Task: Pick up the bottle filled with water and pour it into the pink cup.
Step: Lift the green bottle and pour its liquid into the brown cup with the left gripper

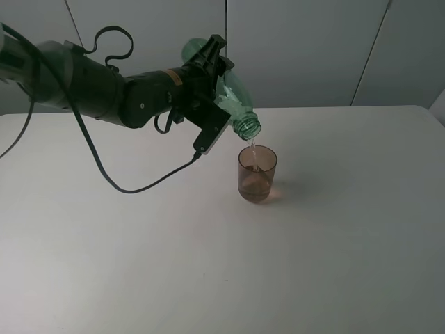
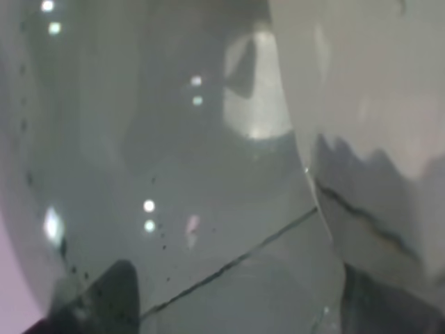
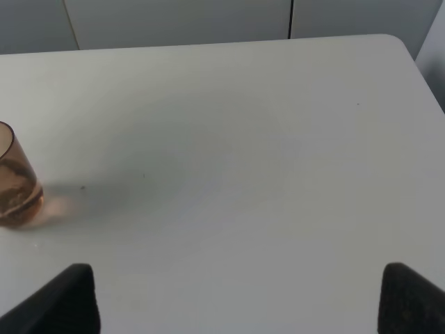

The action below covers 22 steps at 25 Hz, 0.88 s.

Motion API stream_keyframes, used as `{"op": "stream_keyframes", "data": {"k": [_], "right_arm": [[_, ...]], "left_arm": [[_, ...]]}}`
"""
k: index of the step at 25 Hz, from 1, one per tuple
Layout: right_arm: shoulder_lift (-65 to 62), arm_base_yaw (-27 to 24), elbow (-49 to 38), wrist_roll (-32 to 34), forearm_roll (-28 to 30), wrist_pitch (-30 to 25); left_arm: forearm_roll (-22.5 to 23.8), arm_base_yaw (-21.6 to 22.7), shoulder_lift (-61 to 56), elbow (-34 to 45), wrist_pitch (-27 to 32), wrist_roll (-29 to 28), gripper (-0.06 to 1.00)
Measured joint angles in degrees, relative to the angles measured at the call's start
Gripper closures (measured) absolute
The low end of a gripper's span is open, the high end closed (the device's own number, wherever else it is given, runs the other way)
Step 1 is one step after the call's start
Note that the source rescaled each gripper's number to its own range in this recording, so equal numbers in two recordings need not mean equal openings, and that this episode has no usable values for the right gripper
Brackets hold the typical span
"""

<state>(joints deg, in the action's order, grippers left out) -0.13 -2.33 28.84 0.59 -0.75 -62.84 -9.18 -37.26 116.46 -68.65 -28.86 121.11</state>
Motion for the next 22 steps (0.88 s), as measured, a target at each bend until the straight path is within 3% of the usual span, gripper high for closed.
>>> {"op": "stream_keyframes", "data": {"k": [10, 22], "right_arm": [[0.0, 0.0, 0.0, 0.0, 0.0, 0.0], [0.0, 0.0, 0.0, 0.0, 0.0, 0.0]], "left_arm": [[3.7, 0.04, 0.0, 0.0, -0.73, 0.0, 0.94], [4.21, 0.04, 0.0, -0.57, -2.98, 0.0, 0.94]]}}
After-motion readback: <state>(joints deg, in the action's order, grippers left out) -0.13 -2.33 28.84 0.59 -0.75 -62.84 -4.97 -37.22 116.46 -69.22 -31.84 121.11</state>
